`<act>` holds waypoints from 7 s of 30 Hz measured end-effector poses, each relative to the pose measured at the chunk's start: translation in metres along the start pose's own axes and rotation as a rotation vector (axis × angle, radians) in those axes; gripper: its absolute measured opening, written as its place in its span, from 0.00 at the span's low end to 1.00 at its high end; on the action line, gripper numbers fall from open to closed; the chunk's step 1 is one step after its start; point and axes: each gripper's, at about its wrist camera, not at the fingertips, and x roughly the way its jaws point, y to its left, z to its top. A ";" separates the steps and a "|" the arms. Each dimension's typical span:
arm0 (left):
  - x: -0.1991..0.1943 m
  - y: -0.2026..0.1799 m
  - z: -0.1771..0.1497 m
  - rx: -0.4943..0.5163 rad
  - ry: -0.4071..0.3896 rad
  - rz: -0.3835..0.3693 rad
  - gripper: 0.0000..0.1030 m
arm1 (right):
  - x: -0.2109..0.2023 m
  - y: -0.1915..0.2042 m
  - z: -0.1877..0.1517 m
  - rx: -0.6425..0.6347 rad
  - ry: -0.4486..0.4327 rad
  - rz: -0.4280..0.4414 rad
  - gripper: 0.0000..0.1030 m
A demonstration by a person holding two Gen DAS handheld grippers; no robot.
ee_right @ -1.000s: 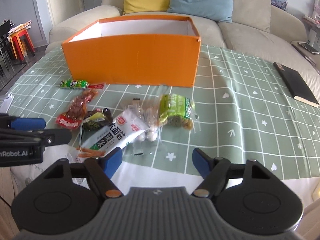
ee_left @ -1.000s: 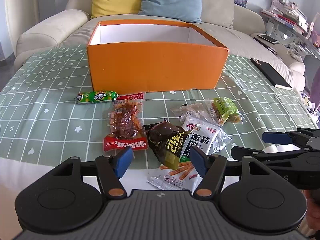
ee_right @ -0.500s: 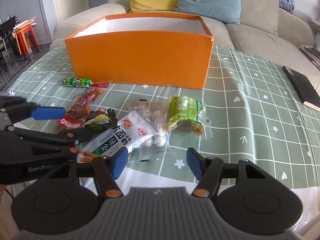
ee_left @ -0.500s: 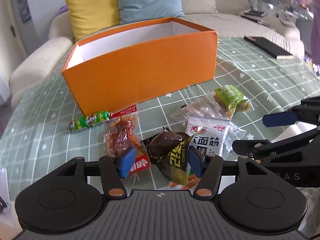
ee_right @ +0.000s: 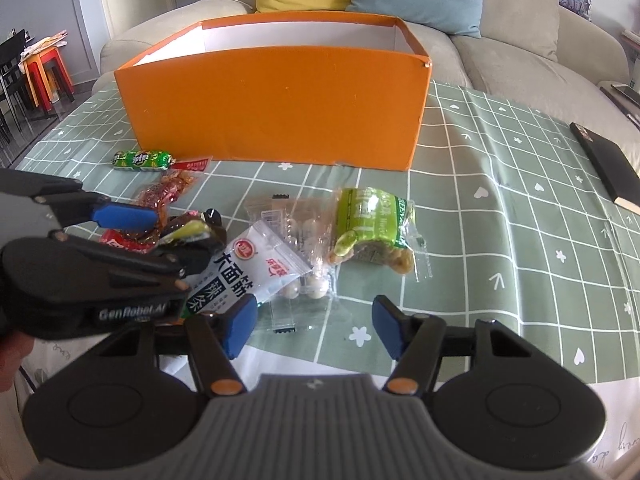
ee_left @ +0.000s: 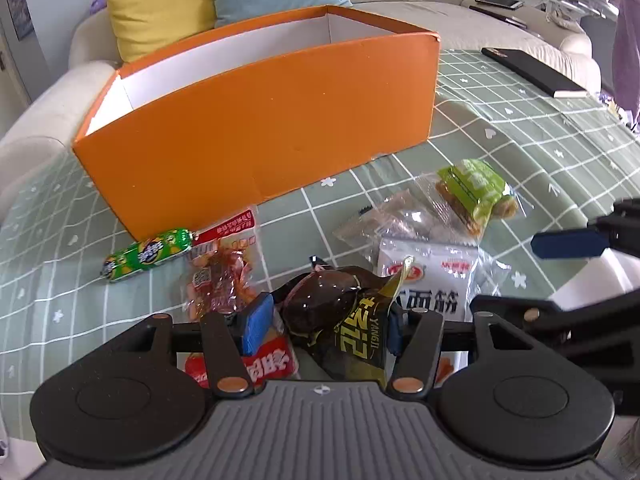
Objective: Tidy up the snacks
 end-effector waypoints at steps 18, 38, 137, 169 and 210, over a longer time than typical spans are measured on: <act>-0.016 0.012 -0.005 -0.101 -0.044 -0.020 0.40 | -0.004 -0.001 0.004 0.034 -0.026 0.055 0.59; -0.047 0.058 -0.030 -0.341 0.052 -0.067 0.39 | 0.019 0.027 0.004 0.185 0.131 0.240 0.46; 0.071 0.088 0.157 -0.303 0.032 0.038 0.18 | 0.115 -0.021 0.225 -0.121 -0.099 0.001 0.04; 0.014 0.078 0.144 -0.301 -0.052 0.105 0.64 | 0.083 -0.015 0.217 -0.159 -0.098 -0.096 0.51; -0.066 0.016 -0.003 -0.265 -0.090 0.118 0.67 | -0.040 -0.002 0.023 0.018 -0.127 -0.011 0.74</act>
